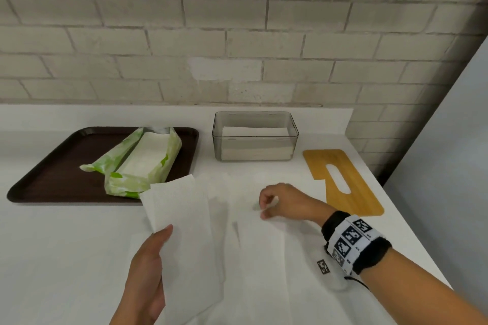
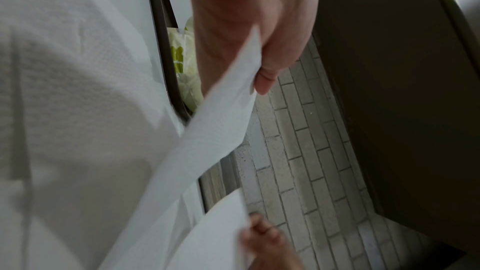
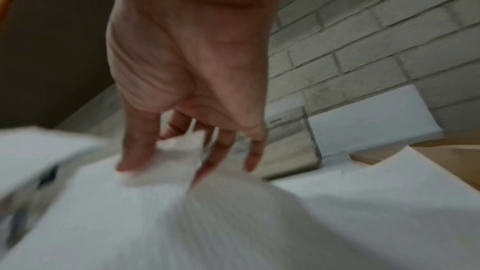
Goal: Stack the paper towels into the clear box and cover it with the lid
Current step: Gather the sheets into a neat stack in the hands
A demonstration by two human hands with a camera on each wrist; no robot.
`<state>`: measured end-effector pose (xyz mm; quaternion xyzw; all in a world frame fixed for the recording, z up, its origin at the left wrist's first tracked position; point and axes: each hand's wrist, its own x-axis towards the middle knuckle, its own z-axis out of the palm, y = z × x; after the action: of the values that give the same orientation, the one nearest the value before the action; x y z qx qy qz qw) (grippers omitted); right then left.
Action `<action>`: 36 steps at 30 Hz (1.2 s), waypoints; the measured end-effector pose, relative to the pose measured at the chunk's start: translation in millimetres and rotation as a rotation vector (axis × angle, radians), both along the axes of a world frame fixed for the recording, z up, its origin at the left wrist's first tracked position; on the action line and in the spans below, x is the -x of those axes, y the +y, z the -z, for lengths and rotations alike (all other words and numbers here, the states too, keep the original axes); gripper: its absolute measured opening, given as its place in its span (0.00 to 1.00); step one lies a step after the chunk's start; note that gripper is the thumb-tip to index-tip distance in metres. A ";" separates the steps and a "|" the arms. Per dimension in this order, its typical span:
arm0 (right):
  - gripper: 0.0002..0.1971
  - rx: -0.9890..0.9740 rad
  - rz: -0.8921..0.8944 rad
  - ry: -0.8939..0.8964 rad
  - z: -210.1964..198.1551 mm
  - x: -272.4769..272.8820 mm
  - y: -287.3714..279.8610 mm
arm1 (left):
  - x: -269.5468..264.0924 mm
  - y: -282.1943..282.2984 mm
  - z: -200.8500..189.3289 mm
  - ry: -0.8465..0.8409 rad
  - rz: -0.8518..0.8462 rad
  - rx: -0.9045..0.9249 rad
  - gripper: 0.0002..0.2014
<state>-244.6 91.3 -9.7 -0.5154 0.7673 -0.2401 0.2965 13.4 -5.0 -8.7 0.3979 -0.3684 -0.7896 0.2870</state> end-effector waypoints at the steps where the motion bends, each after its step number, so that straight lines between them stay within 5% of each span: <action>1: 0.09 0.126 0.032 -0.174 -10.7 -0.4 2.3 | 1.0 -0.6 0.0 0.004 -0.004 -0.003 0.14; 4: 0.07 0.440 0.135 -0.571 -40.1 -2.3 10.0 | 5.3 -1.9 0.0 0.013 -0.009 -0.011 0.16; 7: 0.06 0.613 0.184 -0.725 -56.9 -12.0 11.7 | 13.0 -0.8 -3.9 0.032 0.012 -0.013 0.15; 10: 0.08 0.755 0.237 -0.647 -71.2 -24.4 7.5 | 23.4 1.5 -9.3 0.045 0.046 -0.006 0.15; 15: 0.11 0.759 0.270 -0.266 -75.7 -39.2 -9.1 | 50.0 18.6 -23.3 0.036 0.189 0.003 0.17; 18: 0.09 0.677 0.418 -0.051 -59.7 -36.6 -10.8 | 66.0 37.1 -28.1 0.028 0.293 -0.011 0.27; 21: 0.06 0.613 0.467 0.106 -51.9 -29.9 0.0 | 74.7 53.6 -32.0 0.016 0.371 0.013 0.20; 26: 0.06 0.495 0.496 -0.066 -57.3 2.3 35.5 | 67.2 47.8 -18.9 -0.008 0.340 0.028 0.14; 31: 0.08 -0.106 0.329 0.142 -17.5 35.3 73.7 | 48.1 28.2 -6.9 0.033 0.255 0.013 0.16; 34: 0.33 -0.457 0.166 0.247 6.1 40.4 82.3 | 41.0 23.2 -3.2 0.029 0.210 0.020 0.19; 36: 0.30 -0.477 0.139 0.309 11.7 37.8 80.0 | 38.5 23.4 -3.1 0.032 0.195 0.024 0.18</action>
<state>-282.4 171.4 -21.5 -0.4081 0.8716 0.0086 0.2716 -25.1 18.4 -5.6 0.3440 -0.4101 -0.8156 0.2196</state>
